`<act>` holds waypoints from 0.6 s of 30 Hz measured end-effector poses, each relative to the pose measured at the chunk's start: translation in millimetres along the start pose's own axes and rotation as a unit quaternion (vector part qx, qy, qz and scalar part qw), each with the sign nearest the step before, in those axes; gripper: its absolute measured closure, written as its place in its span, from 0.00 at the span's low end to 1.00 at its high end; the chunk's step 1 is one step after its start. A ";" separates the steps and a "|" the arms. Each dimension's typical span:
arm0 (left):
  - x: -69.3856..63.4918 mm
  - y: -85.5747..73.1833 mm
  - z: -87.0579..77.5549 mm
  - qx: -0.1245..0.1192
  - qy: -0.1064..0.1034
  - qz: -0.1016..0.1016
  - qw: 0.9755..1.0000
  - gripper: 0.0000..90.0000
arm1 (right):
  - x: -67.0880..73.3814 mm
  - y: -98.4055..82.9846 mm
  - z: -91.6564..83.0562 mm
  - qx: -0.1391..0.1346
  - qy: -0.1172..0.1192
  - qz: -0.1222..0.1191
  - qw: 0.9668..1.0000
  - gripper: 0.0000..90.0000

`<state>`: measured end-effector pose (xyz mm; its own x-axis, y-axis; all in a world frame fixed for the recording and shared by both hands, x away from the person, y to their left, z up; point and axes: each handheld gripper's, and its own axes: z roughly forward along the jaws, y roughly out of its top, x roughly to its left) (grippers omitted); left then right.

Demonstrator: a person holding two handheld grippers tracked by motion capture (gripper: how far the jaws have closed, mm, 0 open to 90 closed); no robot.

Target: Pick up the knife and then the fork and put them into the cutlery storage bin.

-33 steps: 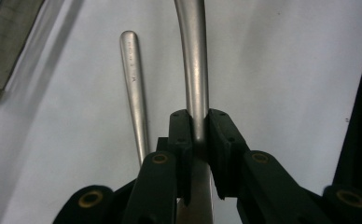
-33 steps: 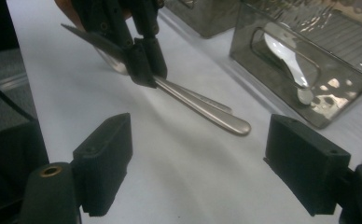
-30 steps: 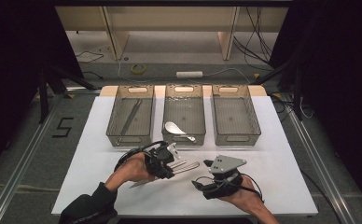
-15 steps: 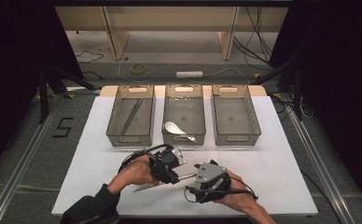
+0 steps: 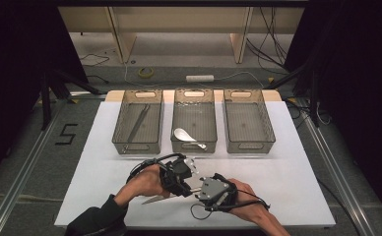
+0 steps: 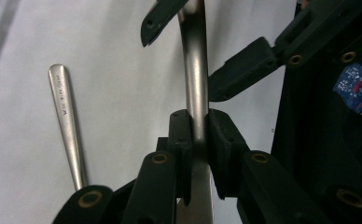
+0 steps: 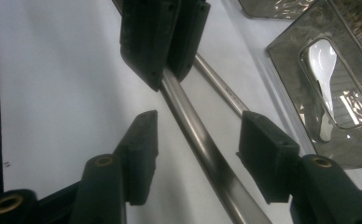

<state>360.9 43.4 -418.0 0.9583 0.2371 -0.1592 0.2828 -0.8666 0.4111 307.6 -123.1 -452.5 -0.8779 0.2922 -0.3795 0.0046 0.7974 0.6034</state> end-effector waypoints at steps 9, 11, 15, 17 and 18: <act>-1.2 0.2 1.9 0.007 -0.007 0.003 1.000 0.88 | 1.7 0.2 0.5 0.017 0.007 -0.047 0.999 0.68; -2.7 0.2 2.8 0.001 -0.011 -0.004 1.000 0.88 | 2.9 0.5 0.9 0.017 0.004 -0.053 0.998 0.70; -2.4 0.8 1.5 0.003 -0.014 -0.002 1.000 0.88 | 4.9 1.0 0.9 0.017 0.005 -0.063 0.998 0.77; -1.4 0.6 1.1 0.006 -0.016 0.003 1.000 0.88 | 6.4 1.1 1.5 0.017 -0.002 -0.071 0.997 0.79; -1.5 0.6 1.2 0.007 -0.017 0.004 1.000 0.88 | 8.1 1.2 1.3 0.019 -0.001 -0.074 0.997 0.80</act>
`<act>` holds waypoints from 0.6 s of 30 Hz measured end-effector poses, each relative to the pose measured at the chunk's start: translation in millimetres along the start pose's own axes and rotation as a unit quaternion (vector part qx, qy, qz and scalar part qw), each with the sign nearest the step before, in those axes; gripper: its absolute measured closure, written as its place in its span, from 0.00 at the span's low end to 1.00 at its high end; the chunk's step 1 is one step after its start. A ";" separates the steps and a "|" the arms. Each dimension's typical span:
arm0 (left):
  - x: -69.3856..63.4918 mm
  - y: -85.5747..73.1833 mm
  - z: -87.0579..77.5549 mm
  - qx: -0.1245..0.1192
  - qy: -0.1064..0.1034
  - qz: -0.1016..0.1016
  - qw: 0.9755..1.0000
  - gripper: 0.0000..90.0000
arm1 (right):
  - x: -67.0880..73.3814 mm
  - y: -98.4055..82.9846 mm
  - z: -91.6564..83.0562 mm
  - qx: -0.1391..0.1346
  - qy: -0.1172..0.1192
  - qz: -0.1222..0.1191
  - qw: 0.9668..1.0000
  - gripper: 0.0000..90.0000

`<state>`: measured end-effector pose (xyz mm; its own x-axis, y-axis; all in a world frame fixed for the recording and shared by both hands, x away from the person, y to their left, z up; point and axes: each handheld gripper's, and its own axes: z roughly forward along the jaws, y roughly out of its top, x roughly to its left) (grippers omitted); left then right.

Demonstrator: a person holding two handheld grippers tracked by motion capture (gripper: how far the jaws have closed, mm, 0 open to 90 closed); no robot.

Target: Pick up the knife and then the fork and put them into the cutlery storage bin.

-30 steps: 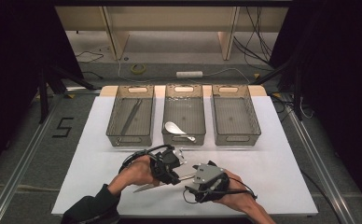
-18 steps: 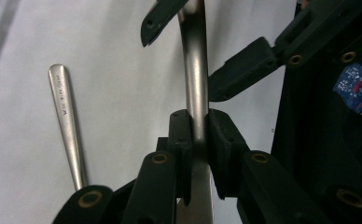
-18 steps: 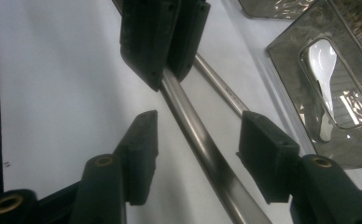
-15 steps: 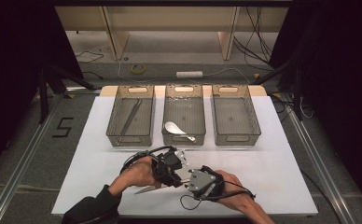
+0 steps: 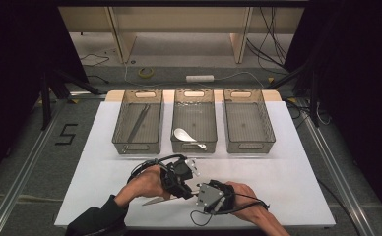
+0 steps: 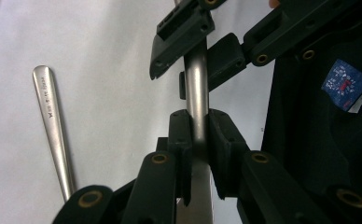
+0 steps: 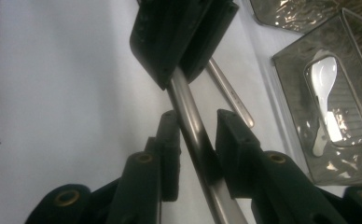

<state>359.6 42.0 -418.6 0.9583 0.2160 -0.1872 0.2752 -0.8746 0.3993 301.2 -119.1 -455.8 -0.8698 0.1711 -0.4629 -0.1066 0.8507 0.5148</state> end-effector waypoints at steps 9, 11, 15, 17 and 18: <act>-0.2 -1.0 -1.0 -0.001 -0.017 0.006 1.000 0.88 | 7.3 1.1 0.2 0.001 0.003 -0.077 0.997 0.93; -0.2 -1.0 0.0 -0.008 -0.016 0.005 1.000 0.87 | 5.8 1.0 -1.2 0.004 0.010 -0.086 0.996 0.93; 0.7 -1.6 -5.2 -0.030 -0.006 0.002 1.000 0.85 | 2.9 -0.5 -3.7 0.004 0.005 -0.079 0.997 0.94; 1.9 -2.5 -11.4 -0.046 0.008 -0.003 0.999 0.77 | 0.7 -2.7 -4.2 0.013 0.001 -0.075 0.997 0.94; 2.8 -3.0 -14.7 -0.055 0.014 -0.007 0.998 0.74 | -0.7 -4.2 -4.3 0.017 0.002 -0.072 0.997 0.94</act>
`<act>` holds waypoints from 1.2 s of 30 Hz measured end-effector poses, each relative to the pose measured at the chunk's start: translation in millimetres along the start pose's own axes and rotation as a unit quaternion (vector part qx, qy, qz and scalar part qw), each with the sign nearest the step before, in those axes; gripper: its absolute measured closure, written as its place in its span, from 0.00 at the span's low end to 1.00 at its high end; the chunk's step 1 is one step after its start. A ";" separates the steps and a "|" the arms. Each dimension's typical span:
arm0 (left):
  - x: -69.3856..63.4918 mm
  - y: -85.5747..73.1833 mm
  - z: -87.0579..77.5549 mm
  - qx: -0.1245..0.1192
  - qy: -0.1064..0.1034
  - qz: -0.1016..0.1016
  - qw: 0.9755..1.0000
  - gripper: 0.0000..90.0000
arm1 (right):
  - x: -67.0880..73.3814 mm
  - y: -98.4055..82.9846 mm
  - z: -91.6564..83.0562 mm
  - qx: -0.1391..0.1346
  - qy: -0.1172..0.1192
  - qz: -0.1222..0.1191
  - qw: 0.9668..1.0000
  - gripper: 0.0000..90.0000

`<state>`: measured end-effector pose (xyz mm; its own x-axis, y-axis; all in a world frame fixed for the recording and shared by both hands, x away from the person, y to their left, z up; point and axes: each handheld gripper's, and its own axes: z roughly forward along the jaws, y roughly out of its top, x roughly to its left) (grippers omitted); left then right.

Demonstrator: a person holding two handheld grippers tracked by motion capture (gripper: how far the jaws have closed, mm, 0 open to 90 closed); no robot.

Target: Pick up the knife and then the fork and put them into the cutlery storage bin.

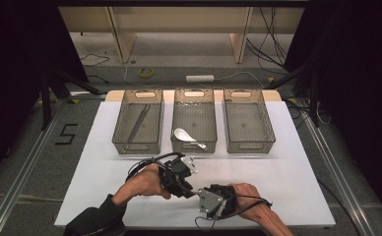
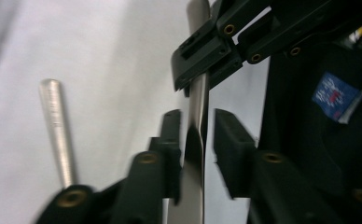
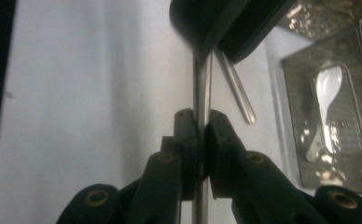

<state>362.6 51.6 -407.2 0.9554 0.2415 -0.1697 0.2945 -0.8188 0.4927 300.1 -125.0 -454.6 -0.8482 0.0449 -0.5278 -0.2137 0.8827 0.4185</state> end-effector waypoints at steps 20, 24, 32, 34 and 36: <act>9.8 -11.6 -33.1 -0.167 0.130 -0.076 0.974 0.22 | -29.9 -41.2 -11.6 0.046 -0.042 0.097 0.993 0.94; 12.4 -18.8 -37.9 -0.189 0.147 -0.097 0.966 0.20 | -35.6 -49.6 -14.7 0.052 -0.051 0.122 0.990 0.94; 16.4 -35.8 -39.1 -0.212 0.168 -0.128 0.954 0.18 | -47.6 -62.0 -21.3 0.048 -0.065 0.179 0.980 0.94; 17.4 -40.3 -37.6 -0.215 0.172 -0.133 0.952 0.18 | -50.8 -64.2 -23.8 0.044 -0.067 0.195 0.978 0.94; 18.2 -45.0 -35.8 -0.219 0.178 -0.137 0.949 0.18 | -54.4 -66.1 -27.0 0.041 -0.066 0.210 0.975 0.94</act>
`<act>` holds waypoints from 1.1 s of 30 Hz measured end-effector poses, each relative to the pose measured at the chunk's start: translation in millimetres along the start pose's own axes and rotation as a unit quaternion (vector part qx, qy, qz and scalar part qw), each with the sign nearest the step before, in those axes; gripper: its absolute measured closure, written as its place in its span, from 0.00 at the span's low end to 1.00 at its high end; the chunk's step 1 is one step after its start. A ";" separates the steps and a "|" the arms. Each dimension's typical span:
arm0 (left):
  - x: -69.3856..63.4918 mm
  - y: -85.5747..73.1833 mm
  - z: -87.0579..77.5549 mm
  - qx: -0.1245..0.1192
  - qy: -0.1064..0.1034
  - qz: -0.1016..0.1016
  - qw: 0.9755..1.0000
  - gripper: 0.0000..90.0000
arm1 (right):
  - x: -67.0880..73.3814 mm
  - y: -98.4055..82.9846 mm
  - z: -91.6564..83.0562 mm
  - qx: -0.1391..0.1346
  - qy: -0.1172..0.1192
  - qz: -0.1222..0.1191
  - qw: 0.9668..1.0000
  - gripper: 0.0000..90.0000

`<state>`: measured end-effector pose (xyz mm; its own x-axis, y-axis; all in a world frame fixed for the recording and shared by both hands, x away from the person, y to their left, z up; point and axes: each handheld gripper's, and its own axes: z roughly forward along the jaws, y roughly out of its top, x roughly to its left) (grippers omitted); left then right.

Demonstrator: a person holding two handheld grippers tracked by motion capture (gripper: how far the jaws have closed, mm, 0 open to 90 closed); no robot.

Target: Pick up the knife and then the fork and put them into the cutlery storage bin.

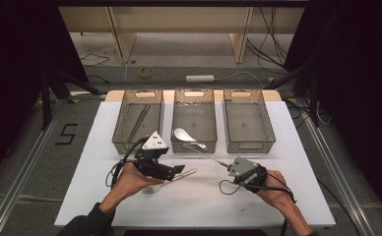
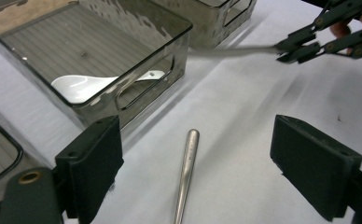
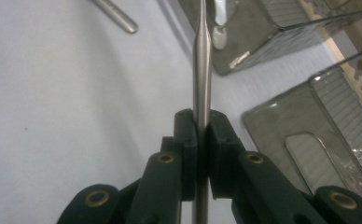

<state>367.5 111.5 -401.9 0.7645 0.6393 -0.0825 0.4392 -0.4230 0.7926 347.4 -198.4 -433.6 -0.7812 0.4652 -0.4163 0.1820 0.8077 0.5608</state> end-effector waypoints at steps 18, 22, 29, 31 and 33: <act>10.6 -30.5 -5.3 -0.021 0.029 -0.027 0.999 0.18 | -65.8 -0.4 -13.3 -0.031 -0.011 0.142 0.989 0.94; 10.4 -32.3 -6.3 -0.023 0.031 -0.025 0.999 0.18 | -85.9 4.4 -10.5 -0.031 -0.012 0.170 0.985 0.94; 9.8 -35.5 -7.1 -0.025 0.032 -0.024 0.999 0.17 | -116.4 16.1 -2.9 -0.025 -0.021 0.210 0.977 0.94; 9.0 -35.6 -8.2 -0.031 0.032 -0.025 0.999 0.17 | -123.4 18.7 -0.2 -0.023 -0.021 0.217 0.976 0.94; 8.9 -35.6 -9.9 -0.037 0.033 -0.025 0.998 0.17 | -129.3 21.2 3.0 -0.022 -0.023 0.228 0.973 0.94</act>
<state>354.0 138.6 -424.9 0.7087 0.7003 -0.0861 0.4391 -0.3422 0.8307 454.0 -240.3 -370.0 -0.5982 0.7877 -0.1473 0.4765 0.4974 0.7249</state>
